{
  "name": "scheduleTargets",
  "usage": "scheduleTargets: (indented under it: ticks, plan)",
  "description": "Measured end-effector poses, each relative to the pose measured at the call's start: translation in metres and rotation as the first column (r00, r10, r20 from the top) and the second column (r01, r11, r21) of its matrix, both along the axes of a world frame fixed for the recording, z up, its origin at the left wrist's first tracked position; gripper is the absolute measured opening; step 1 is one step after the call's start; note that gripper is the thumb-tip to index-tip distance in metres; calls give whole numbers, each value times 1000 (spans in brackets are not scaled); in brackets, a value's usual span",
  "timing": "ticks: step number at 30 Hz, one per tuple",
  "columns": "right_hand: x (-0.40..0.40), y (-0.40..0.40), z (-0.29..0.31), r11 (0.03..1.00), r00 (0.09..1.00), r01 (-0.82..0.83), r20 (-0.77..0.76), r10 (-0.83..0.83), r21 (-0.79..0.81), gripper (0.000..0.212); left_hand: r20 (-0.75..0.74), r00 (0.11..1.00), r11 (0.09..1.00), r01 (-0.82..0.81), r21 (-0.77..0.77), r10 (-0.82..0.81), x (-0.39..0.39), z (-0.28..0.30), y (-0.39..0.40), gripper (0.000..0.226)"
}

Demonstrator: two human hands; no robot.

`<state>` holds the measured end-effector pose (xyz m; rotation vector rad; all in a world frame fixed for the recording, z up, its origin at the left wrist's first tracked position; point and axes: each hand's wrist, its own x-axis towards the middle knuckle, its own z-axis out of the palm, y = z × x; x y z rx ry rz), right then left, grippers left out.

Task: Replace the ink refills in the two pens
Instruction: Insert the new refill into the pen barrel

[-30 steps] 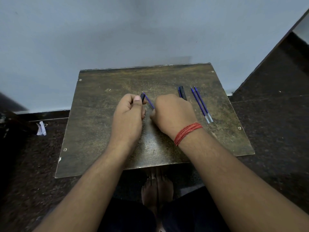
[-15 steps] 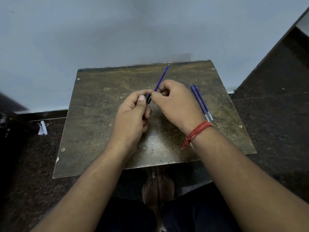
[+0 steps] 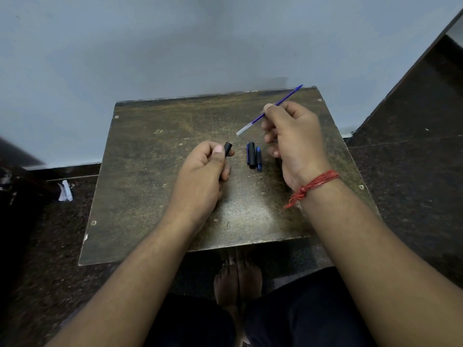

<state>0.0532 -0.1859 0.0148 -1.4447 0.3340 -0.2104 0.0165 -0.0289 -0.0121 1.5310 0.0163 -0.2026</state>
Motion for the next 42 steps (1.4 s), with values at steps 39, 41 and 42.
scheduleTargets:
  ticks: [39, 41, 42]
  plan:
    - [-6, 2, -2, 854, 972, -224, -48, 229, -470, 29, 100, 995, 999, -10, 41, 5, 0, -3, 1, 27]
    - [-2, -9, -3, 724, 991, -123, -42, 129, -679, 24, 103, 995, 999, -16, 35, 12, 0, -3, 1, 26]
    - [-1, -14, -2, 647, 994, -99, -48, 96, -756, 20, 110, 994, 999, -24, 28, 21, 0, -3, 2, 26]
